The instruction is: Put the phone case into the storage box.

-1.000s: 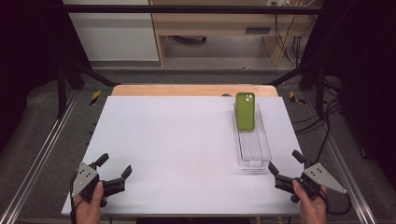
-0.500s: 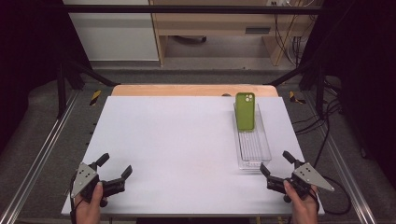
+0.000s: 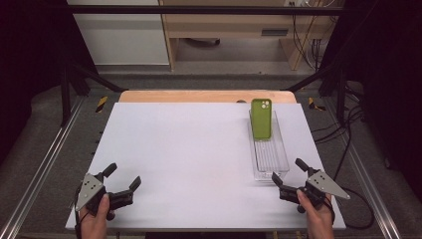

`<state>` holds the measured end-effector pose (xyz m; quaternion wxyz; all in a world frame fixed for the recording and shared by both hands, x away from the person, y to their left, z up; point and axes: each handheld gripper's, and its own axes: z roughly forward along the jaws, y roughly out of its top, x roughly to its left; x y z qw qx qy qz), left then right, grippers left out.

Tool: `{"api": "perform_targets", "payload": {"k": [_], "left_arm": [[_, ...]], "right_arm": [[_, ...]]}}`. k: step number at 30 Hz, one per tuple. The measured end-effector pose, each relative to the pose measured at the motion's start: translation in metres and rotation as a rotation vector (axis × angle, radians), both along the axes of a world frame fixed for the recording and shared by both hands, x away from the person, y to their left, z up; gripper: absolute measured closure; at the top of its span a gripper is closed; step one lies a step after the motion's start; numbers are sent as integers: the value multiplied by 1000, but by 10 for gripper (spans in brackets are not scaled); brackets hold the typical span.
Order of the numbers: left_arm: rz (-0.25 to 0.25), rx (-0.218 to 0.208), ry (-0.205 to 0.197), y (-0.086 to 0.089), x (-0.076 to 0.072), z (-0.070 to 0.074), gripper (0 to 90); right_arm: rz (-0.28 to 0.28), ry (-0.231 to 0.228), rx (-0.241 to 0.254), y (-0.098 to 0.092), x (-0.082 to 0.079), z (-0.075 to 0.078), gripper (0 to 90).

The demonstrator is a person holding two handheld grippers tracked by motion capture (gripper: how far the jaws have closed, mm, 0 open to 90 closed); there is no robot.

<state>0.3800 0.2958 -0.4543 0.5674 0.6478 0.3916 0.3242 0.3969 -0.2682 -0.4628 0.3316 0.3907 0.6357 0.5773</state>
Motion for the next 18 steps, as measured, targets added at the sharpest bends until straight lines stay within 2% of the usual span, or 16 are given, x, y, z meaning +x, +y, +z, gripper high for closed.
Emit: {"api": "perform_targets", "payload": {"k": [3, 18], "left_arm": [[2, 0, 3, -1, 0, 0, 29], [-3, -5, -9, -3, -2, 1, 29]], "right_arm": [[2, -10, -9, 3, 3, 2, 40], [27, -10, 18, 18, 19, 10, 33]]}}
